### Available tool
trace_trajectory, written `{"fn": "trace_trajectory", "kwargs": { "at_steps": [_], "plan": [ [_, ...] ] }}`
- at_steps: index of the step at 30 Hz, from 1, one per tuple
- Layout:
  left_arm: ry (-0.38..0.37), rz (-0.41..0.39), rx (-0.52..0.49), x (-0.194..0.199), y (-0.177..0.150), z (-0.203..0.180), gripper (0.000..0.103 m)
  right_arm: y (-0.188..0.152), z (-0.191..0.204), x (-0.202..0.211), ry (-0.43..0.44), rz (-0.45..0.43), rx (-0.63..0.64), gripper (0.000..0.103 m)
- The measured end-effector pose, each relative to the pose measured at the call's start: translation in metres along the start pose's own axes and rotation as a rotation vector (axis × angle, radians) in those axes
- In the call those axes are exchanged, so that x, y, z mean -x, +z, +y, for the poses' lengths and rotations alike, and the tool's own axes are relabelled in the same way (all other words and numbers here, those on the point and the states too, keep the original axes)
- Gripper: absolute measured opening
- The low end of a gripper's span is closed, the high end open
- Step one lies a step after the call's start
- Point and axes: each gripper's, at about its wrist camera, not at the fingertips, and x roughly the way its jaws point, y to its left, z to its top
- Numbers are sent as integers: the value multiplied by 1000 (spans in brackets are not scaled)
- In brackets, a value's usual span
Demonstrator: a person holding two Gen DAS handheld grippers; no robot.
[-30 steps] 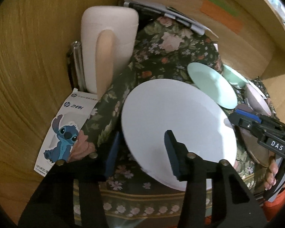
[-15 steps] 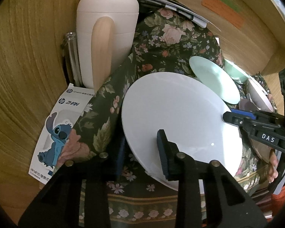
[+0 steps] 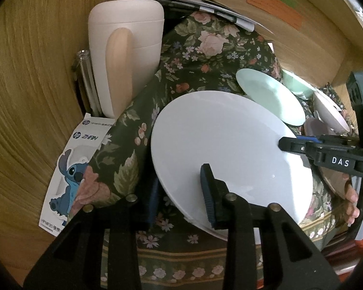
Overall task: Organize plates and bowls
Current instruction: 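Lift the white plate with both grippers and carry it over the dark plate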
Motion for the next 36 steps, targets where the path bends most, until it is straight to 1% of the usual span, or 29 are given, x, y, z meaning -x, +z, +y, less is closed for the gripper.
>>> {"fn": "trace_trajectory", "kwargs": {
  "at_steps": [10, 18, 29, 36],
  "plan": [
    [-17, 6, 16, 3, 1, 0, 33, -7, -1, 9, -9, -47, 8, 25],
    [-27, -19, 14, 10, 6, -10, 33, -9, -6, 24, -17, -100, 6, 25],
    [-45, -63, -16, 21, 18, -36, 33, -10, -20, 52, -32, -171, -11, 25],
    [-72, -84, -45, 21, 23, -57, 33, -19, -35, 70, -57, -209, -41, 25]
  ]
}}
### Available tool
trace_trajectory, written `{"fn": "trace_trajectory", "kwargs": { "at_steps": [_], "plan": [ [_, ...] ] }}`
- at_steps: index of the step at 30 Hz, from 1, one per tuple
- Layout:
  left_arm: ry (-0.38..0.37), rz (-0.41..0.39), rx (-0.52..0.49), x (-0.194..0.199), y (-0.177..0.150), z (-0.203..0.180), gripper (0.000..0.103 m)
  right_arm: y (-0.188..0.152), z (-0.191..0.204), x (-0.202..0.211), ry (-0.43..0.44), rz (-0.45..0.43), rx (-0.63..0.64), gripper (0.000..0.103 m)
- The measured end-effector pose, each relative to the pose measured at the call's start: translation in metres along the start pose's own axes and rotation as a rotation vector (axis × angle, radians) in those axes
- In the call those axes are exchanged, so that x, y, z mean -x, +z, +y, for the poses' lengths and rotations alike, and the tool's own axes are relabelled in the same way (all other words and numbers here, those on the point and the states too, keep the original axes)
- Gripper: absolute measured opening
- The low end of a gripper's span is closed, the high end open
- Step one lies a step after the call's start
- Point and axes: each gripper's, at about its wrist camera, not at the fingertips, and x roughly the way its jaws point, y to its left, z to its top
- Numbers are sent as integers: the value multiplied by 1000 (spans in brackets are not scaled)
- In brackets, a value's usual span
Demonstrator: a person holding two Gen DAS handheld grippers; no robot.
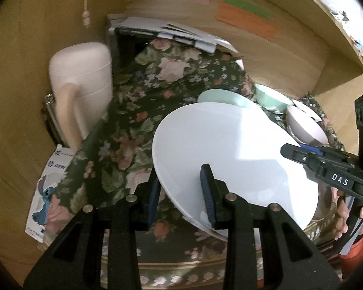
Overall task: Organize plates and bowls
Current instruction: 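Lift the white plate with both grippers and carry it over the dark plate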
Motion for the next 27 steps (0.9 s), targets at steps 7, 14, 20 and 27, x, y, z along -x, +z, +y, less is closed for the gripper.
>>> {"fn": "trace_trajectory", "kwargs": {
  "at_steps": [7, 14, 20, 27],
  "plan": [
    [-36, -14, -30, -1, 5, -20, 33, -5, -20, 17, -26, -31, -28, 25],
    [-65, -18, -53, -3, 7, -39, 33, -11, -38, 34, -49, -53, -54, 25],
    [-90, -12, -75, -6, 5, -57, 33, -19, -54, 47, -66, -64, -81, 25],
    [-114, 5, -98, -8, 4, -80, 33, -31, -71, 60, -80, -75, -115, 25]
  ]
}}
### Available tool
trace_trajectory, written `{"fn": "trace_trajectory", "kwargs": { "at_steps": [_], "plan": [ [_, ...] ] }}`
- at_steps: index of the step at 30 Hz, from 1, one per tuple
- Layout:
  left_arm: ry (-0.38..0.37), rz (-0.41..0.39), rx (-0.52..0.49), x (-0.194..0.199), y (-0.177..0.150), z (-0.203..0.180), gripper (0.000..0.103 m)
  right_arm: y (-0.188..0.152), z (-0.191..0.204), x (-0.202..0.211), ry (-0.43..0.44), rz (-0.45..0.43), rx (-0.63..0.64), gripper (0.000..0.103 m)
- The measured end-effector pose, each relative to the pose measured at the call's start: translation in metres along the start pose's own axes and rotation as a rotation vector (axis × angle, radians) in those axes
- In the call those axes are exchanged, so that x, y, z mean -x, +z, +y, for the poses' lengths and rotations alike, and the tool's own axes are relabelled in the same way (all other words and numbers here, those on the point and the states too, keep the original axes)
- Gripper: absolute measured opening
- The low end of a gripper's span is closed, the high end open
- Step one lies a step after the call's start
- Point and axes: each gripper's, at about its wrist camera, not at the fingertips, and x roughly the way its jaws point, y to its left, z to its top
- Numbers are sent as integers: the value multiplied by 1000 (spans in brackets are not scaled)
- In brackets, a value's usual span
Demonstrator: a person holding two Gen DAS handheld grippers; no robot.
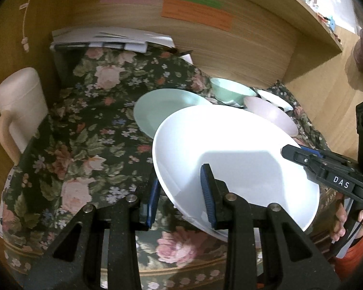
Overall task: Organize plates and bowls
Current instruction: 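Lift the white plate with both grippers and carry it over the dark plate, then lower the white plate onto the dark brown plate with both grippers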
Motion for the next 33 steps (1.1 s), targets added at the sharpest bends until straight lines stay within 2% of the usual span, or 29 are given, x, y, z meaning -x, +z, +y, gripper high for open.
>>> {"fn": "trace_trajectory", "kwargs": {
  "at_steps": [20, 33],
  "plan": [
    [-32, 72, -49, -24, -14, -41, 33, -28, -45, 9, -9, 31, -90, 25],
    [-30, 113, -62, -43, -19, -43, 33, -35, -53, -2, -4, 63, -126, 25]
  ]
}}
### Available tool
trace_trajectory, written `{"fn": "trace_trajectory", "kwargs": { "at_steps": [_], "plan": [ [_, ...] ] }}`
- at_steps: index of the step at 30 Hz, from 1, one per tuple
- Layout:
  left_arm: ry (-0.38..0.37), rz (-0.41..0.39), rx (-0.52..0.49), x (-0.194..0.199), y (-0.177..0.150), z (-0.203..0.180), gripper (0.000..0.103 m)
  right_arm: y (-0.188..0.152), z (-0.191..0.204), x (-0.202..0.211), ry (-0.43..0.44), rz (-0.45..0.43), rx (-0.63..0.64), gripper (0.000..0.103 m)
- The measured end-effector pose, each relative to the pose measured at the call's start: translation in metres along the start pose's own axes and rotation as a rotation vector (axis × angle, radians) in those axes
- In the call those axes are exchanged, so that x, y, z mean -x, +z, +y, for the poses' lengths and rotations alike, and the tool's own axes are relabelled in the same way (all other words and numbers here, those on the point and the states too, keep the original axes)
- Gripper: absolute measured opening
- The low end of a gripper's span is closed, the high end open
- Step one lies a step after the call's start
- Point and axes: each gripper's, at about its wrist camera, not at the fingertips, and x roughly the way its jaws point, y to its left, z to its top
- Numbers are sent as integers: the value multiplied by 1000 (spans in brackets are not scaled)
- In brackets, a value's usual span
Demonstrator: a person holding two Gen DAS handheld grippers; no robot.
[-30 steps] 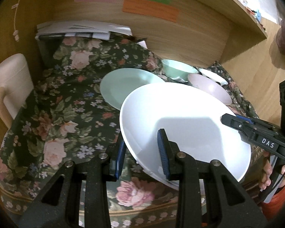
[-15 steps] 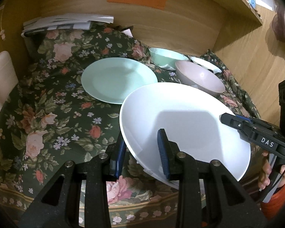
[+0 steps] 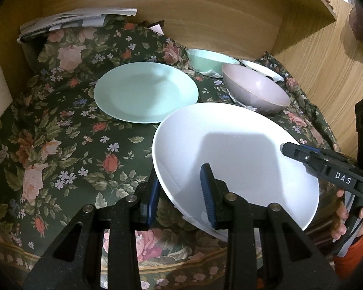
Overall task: Organize plates and bowls
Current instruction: 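Lower the white plate onto the dark brown plate with both grippers, then open both grippers and lift them away from the white plate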
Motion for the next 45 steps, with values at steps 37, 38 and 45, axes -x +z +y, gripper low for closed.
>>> {"fn": "trace_trajectory", "kwargs": {
  "at_steps": [37, 38, 45],
  "plan": [
    [20, -29, -53, -9, 4, 3, 33, 9, 8, 16, -83, -52, 112, 25],
    [24, -35, -47, -8, 6, 5, 33, 10, 8, 17, -79, -54, 111, 25],
    [35, -119, 11, 14, 17, 14, 53, 21, 15, 28, -44, -101, 111, 30]
  ]
}}
